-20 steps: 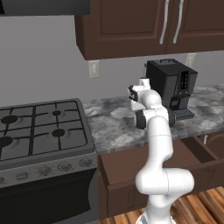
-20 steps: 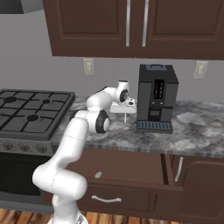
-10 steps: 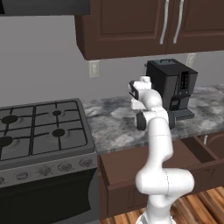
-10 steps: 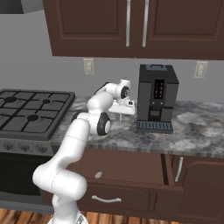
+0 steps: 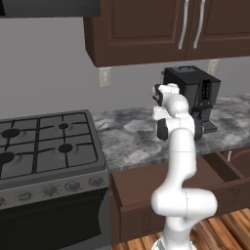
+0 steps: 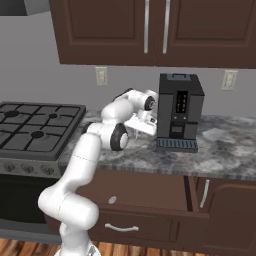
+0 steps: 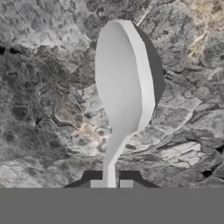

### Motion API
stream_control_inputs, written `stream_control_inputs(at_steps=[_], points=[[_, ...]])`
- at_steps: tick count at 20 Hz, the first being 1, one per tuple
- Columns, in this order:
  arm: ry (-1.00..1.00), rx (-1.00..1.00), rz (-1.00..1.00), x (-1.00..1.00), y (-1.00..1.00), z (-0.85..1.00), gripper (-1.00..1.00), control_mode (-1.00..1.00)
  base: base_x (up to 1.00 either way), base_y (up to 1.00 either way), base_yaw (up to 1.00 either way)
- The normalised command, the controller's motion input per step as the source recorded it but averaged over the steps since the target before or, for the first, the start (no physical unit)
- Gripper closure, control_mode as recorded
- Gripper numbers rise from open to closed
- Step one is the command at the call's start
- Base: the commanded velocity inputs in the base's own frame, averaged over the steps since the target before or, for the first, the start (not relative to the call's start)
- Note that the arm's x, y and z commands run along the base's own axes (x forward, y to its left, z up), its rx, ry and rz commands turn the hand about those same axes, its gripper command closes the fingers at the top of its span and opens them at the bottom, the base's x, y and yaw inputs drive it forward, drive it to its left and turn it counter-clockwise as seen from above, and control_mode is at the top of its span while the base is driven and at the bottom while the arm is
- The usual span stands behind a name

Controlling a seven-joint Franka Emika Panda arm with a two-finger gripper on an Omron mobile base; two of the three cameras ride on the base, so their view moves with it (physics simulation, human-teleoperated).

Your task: Organize the utensils by type. Pick up the wooden spoons from the counter and place them in the open cabinet. Then pick up the metallic utensils from the counter and place them in the open drawer.

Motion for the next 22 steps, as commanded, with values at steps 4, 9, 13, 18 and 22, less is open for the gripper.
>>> stream_control_inputs(at_steps=[4,9,13,18,22], points=[[-0.13,0.02,-0.09,-1.00,0.00,0.00,1.00,-1.00,0.00,0.00,0.00],[-0.23,-0.01,-0.18,-1.00,0.05,0.00,1.00,-1.00,0.00,0.00,0.00],[-0.32,-0.09,-0.25,-1.00,0.03,0.00,1.00,-1.00,0.00,0.00,0.00],[-0.34,-0.17,-0.28,-0.97,0.00,0.01,1.00,-1.00,0.00,0.00,0.00],[-0.24,-0.23,-0.33,-0.26,0.09,0.21,1.00,-1.00,0.00,0.00,0.00]])
